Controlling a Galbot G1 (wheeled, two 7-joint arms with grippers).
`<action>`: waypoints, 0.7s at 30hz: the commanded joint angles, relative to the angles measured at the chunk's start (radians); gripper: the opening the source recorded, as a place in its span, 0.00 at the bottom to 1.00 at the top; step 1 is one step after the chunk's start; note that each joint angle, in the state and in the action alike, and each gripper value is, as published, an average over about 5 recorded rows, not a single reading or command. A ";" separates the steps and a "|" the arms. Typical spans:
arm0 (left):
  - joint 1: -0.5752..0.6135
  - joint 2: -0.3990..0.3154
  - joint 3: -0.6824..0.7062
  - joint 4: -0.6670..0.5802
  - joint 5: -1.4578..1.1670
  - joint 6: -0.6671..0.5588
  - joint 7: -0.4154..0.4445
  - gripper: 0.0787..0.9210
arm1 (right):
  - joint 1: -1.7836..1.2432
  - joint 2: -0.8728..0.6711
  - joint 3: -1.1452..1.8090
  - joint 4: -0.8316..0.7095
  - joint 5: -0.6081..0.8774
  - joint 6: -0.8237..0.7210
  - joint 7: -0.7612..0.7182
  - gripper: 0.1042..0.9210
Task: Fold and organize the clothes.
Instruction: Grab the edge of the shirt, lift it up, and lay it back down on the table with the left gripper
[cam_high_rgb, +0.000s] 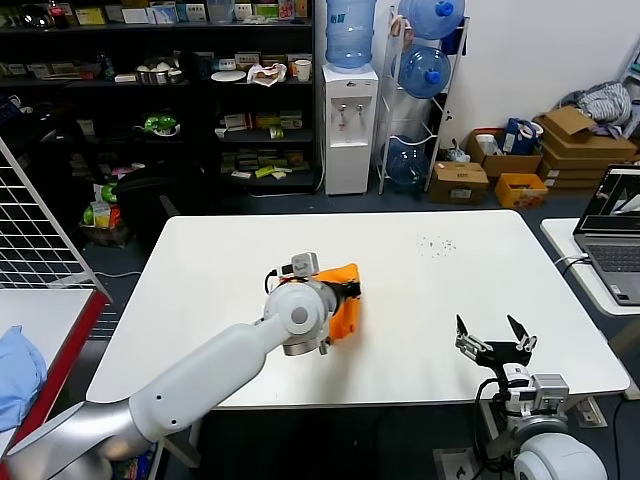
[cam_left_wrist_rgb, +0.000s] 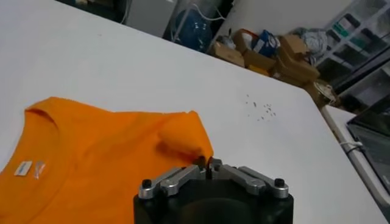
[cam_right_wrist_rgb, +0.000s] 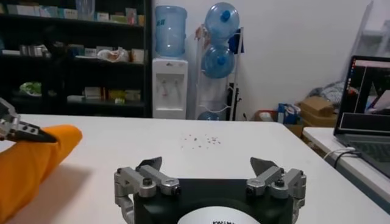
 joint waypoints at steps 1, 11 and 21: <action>-0.053 -0.140 0.051 0.135 0.057 -0.005 -0.005 0.04 | -0.003 0.013 0.001 0.005 -0.003 -0.001 0.001 1.00; -0.051 -0.169 0.043 0.156 0.080 -0.009 0.003 0.04 | -0.001 0.012 0.004 0.003 0.005 0.005 -0.013 1.00; 0.103 -0.006 -0.090 -0.108 0.440 0.004 0.108 0.23 | -0.001 -0.058 0.092 0.008 0.152 0.012 -0.128 1.00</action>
